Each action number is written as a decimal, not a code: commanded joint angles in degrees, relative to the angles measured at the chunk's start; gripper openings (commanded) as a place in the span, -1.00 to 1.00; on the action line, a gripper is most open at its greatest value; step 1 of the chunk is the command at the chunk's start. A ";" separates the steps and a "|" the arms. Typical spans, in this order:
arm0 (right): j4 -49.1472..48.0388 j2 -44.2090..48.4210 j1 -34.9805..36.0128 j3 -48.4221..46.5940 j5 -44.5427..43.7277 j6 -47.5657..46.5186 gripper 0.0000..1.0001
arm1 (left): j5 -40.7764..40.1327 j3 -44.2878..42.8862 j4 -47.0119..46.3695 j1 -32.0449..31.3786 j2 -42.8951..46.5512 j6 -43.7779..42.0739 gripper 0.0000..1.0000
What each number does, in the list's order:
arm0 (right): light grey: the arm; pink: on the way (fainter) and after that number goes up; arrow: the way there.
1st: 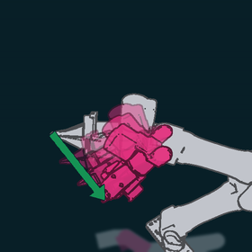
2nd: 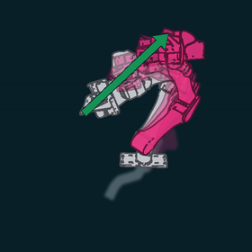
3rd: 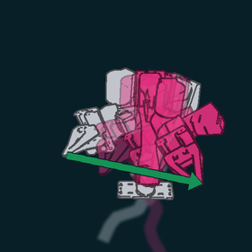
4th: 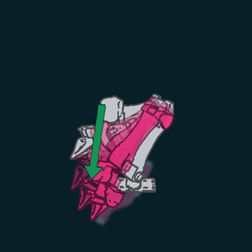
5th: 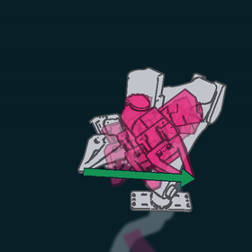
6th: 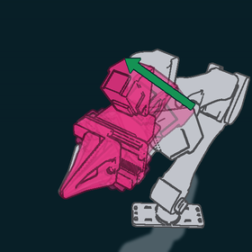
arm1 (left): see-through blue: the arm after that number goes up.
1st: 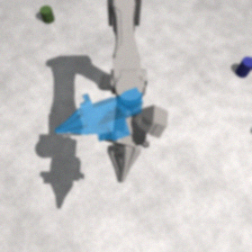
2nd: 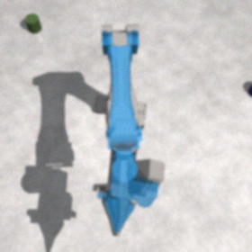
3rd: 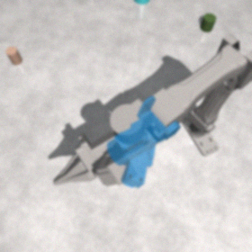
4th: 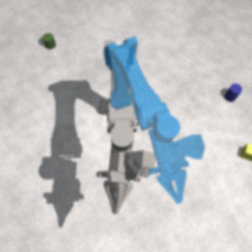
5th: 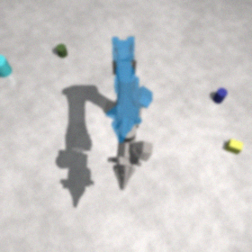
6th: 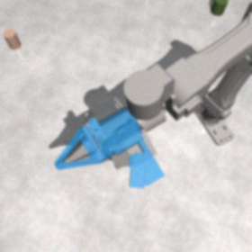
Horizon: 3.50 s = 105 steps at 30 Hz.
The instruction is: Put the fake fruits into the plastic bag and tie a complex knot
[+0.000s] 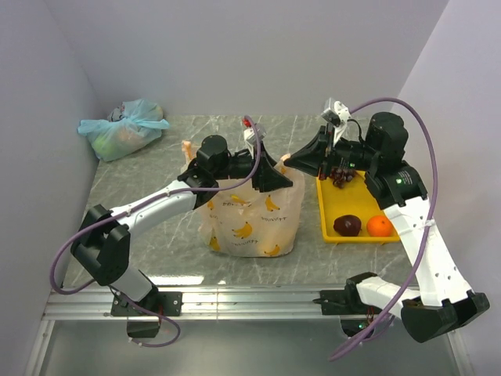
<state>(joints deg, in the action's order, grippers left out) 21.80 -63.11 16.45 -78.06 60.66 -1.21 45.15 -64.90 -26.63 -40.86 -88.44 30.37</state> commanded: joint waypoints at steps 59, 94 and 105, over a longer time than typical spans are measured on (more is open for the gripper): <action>7.20 -10.54 -4.85 3.53 9.12 -24.62 -0.67 | 8.91 -3.82 -2.48 0.08 -3.76 -2.41 -0.80; 27.06 -13.97 -4.85 -7.89 3.67 -39.39 -1.00 | -4.11 -1.46 24.44 30.67 19.72 -24.57 0.99; 22.42 -14.67 -4.85 -6.58 2.62 -33.52 -1.00 | 3.54 7.51 10.66 30.84 17.60 -8.98 0.41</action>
<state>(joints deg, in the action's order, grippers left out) 47.57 -77.36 11.27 -83.35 63.59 -37.54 45.19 -58.81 -5.76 -10.24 -70.81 11.77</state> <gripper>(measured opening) 0.009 0.768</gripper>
